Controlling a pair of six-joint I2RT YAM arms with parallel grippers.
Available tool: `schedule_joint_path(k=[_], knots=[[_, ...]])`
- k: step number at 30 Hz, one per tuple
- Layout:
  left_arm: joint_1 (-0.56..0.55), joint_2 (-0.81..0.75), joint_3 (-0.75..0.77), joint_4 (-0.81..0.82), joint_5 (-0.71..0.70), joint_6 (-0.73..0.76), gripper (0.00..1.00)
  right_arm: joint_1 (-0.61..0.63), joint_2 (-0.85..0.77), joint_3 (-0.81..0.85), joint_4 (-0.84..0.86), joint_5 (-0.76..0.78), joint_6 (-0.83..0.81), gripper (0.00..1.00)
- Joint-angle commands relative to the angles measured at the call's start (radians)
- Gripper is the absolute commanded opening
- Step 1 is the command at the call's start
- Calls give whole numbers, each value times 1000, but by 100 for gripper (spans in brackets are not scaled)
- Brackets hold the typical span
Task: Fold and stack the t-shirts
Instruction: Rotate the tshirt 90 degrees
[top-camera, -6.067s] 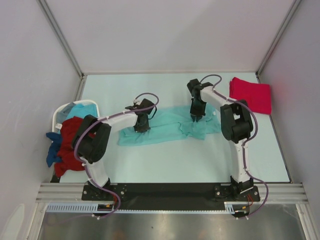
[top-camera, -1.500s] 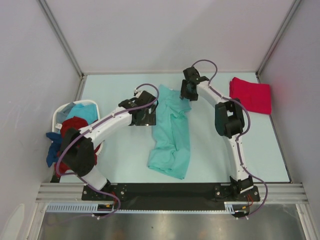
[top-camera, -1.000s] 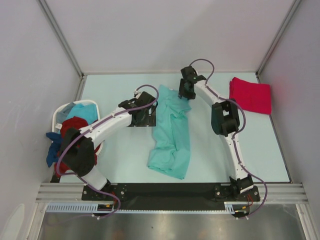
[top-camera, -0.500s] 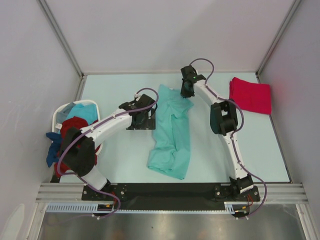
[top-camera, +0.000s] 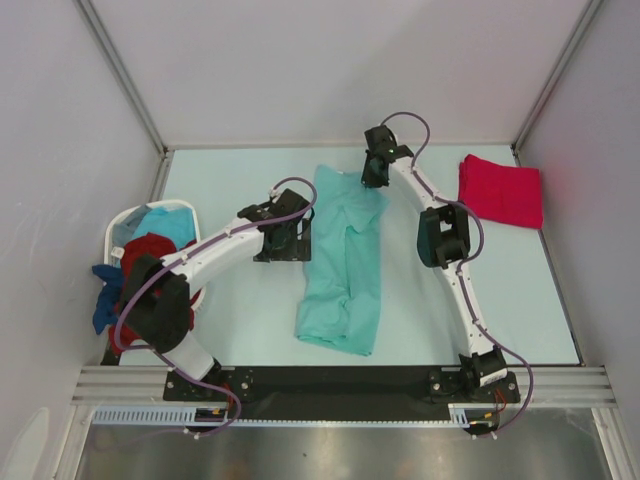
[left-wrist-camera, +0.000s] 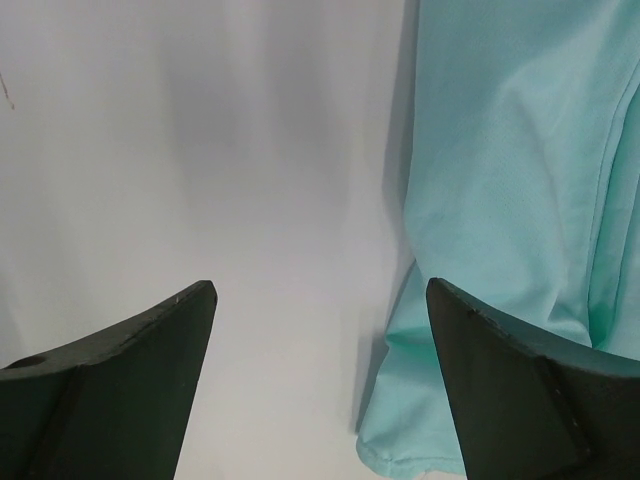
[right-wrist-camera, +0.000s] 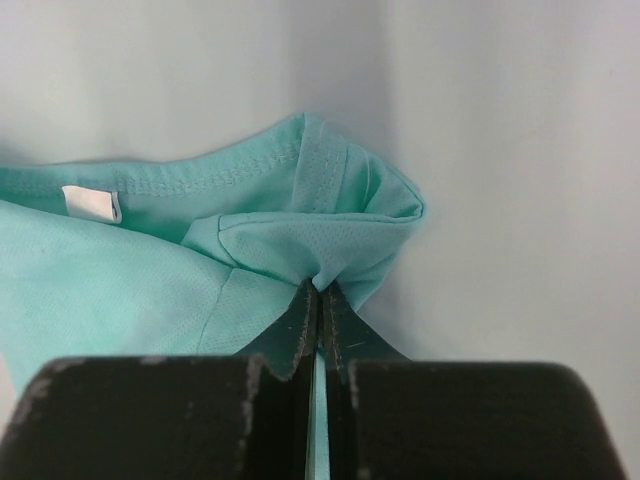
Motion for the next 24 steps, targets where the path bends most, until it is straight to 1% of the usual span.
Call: schedule_joint_path(k=[1,6,7,8,9,10,12,13,14,16,17,18,19,20,21,22,23,24], knots=[[9,-7,7,12,13,9,92,-17,52,43,15,-1,7,0],[9,13,15,12,16,8,91,-20,54,46,15,-10,10,0],[9,13,15,12,16,6,92,-18,42,37,10,-5,14,14],[9,10,15,14,16,6,91,-18,22,-17,15,-1,14,21],[9,4,10,15,16,5,92,-15,-35,-51,25,21,13,28],[9,-4,9,20,12,3,92,-5,-78,-96,39,37,10,42],[9,-28,0,24,6,3,93,9,-154,-212,85,76,-19,58],[9,-39,-5,28,1,5,93,17,-226,-234,87,93,-30,67],[9,-62,-10,28,-13,3,94,31,-253,-246,78,108,-38,70],[9,-87,-31,38,-19,5,95,40,-340,-283,41,134,-44,75],[9,-108,-39,41,-19,6,95,48,-375,-308,26,140,-41,75],[9,-120,-57,46,-19,8,95,52,-411,-370,15,145,-35,75],[9,-130,-68,49,-14,6,95,58,-490,-421,3,147,-30,74],[7,-139,-86,49,-10,3,95,75,-533,-470,-2,151,-22,74],[9,-157,-97,49,-5,2,95,84,-579,-522,1,181,-18,73],[9,-165,-108,52,-2,-1,95,94,-631,-650,15,191,-12,73],[9,-176,-120,55,1,-6,95,103,-728,-709,25,196,-6,73],[9,-192,-143,60,10,-9,95,120,-780,-780,35,202,4,73]])
